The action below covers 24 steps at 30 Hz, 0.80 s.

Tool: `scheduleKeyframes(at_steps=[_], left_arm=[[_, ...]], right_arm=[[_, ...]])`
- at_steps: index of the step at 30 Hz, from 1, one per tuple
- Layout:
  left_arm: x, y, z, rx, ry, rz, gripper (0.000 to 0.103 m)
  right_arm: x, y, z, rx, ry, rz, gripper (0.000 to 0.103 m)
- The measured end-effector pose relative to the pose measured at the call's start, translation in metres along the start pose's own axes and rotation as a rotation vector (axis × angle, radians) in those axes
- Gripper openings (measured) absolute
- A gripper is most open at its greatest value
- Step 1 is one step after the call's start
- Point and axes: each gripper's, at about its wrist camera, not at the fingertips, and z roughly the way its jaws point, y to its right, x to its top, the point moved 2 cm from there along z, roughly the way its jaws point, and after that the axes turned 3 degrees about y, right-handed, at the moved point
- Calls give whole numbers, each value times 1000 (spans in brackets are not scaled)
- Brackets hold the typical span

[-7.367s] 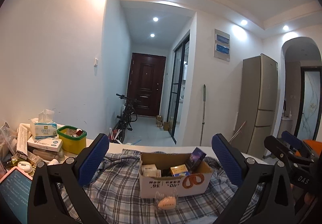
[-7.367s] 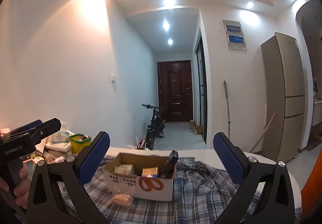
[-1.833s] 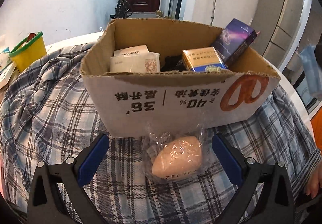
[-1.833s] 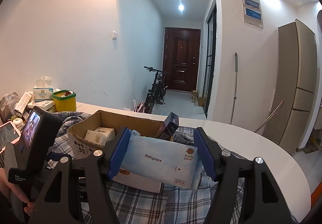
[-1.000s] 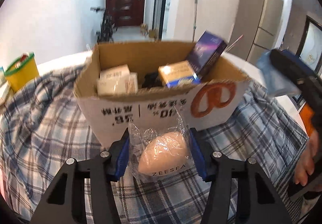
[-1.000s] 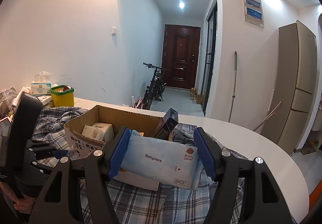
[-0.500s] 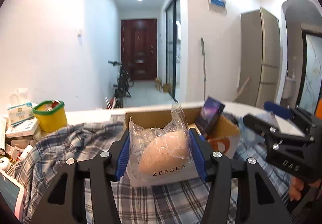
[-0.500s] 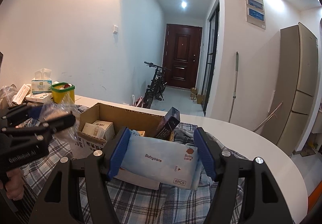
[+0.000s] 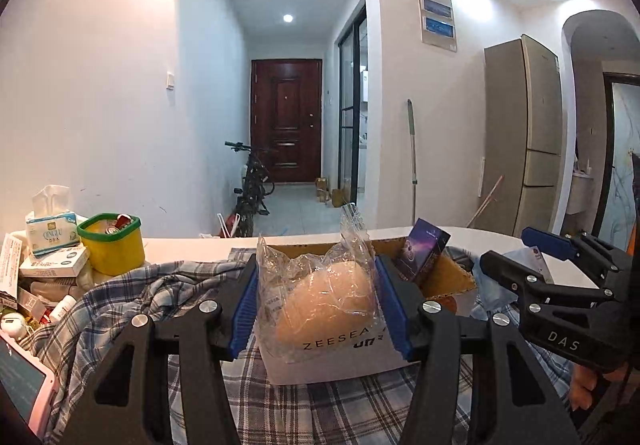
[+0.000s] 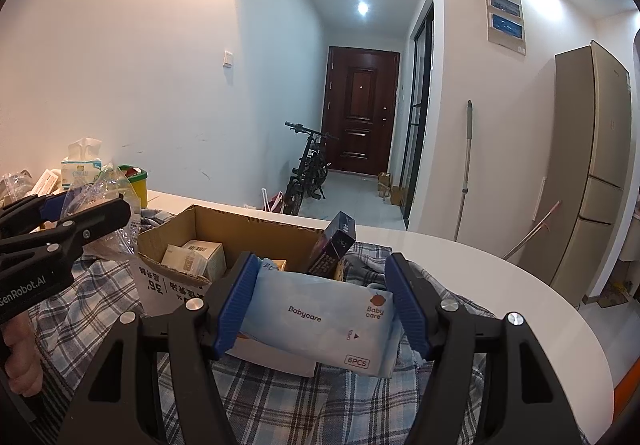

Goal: Organize objects
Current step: 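Lift the sponge bag with the left gripper and carry it over the box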

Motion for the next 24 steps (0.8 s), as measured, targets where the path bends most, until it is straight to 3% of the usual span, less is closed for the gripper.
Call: scheduleKeyframes(at_steps=[19, 24], left_arm=[[6, 3, -9, -5, 29, -11, 57], [20, -1, -21, 9, 81, -24, 57]], right_arm=[[-6, -1, 6, 5, -18, -7, 65], [-2, -8, 14, 50, -46, -33, 65]])
